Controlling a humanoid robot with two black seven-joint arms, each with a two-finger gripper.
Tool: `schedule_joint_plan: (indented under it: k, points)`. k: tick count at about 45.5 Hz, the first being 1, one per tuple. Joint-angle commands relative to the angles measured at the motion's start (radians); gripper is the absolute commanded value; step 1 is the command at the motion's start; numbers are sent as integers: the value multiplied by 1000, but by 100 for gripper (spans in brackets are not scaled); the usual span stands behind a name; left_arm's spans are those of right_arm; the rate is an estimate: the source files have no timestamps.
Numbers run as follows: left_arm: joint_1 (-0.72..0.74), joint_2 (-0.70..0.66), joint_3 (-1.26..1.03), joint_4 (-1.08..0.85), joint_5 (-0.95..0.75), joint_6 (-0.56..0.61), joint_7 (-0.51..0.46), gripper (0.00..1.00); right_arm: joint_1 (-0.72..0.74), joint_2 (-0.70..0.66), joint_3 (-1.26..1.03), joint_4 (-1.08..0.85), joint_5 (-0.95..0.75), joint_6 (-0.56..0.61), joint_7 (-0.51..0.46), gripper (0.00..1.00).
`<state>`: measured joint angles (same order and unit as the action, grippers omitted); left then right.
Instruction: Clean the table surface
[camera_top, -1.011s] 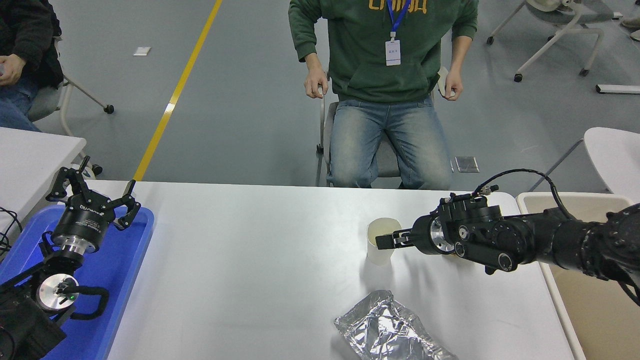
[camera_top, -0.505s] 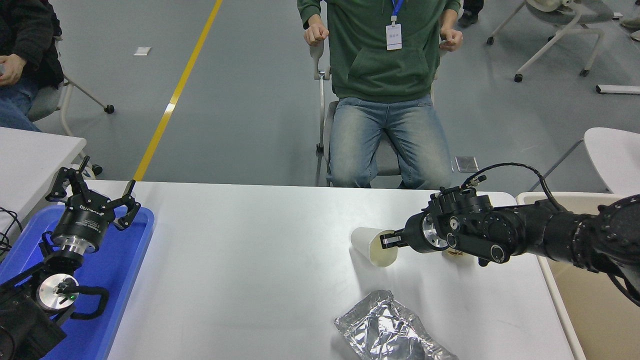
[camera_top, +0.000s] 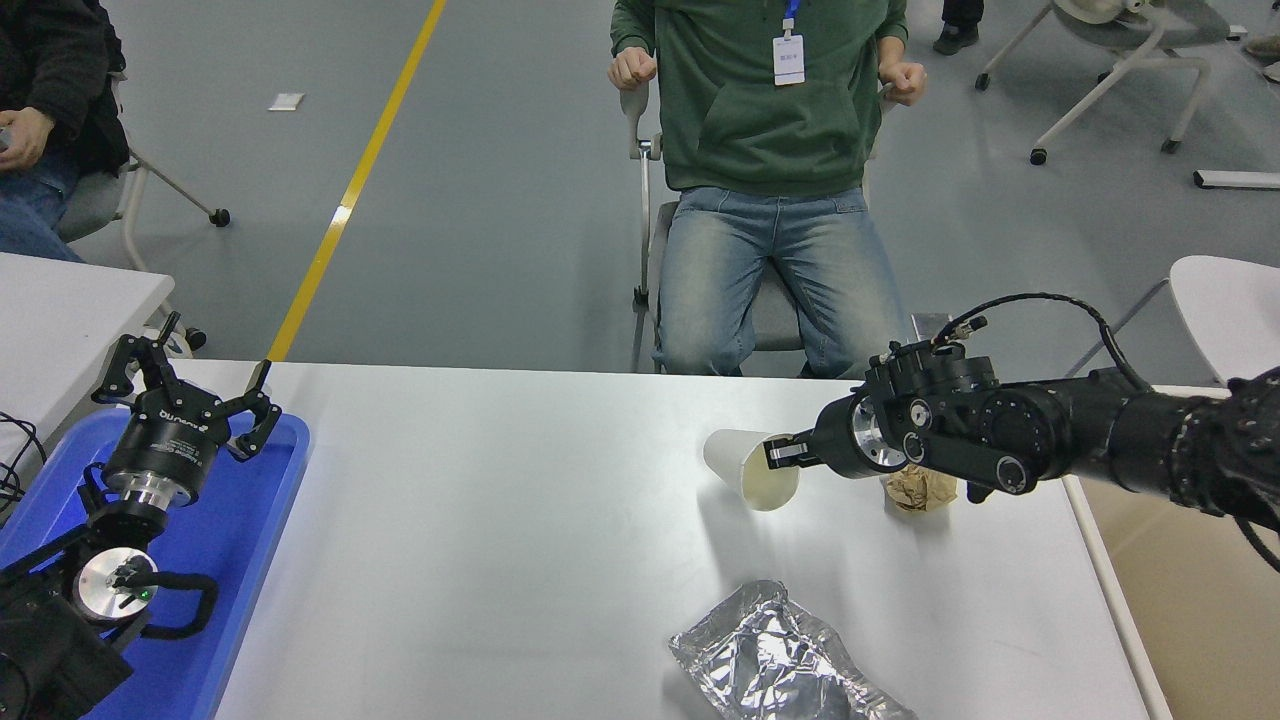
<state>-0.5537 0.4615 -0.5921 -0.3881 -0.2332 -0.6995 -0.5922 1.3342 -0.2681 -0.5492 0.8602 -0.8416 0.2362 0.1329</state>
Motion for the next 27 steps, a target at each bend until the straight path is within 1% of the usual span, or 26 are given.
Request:
schedule_joint_plan:
  k: [1,2,11,16,22,27]
  points:
    - [0,-1,0,0,0,0,0,100,80,-196,-17,172,13,3,1,0]
    - [0,0,0,0,0,0,0,100,97,-247,-20,213,13,12,1,0]
    - [0,0,0,0,0,0,0,100,186,-465,-40,348,1,84,1,0]
    - [0,-1,0,0,0,0,0,100,253,-586,-40,405,-2,172,1,0]
    - [0,0,0,0,0,0,0,100,348,-712,-43,428,-25,288,4,0]
    - [0,-1,0,0,0,0,0,100,417,-784,-41,436,-30,374,5,0]
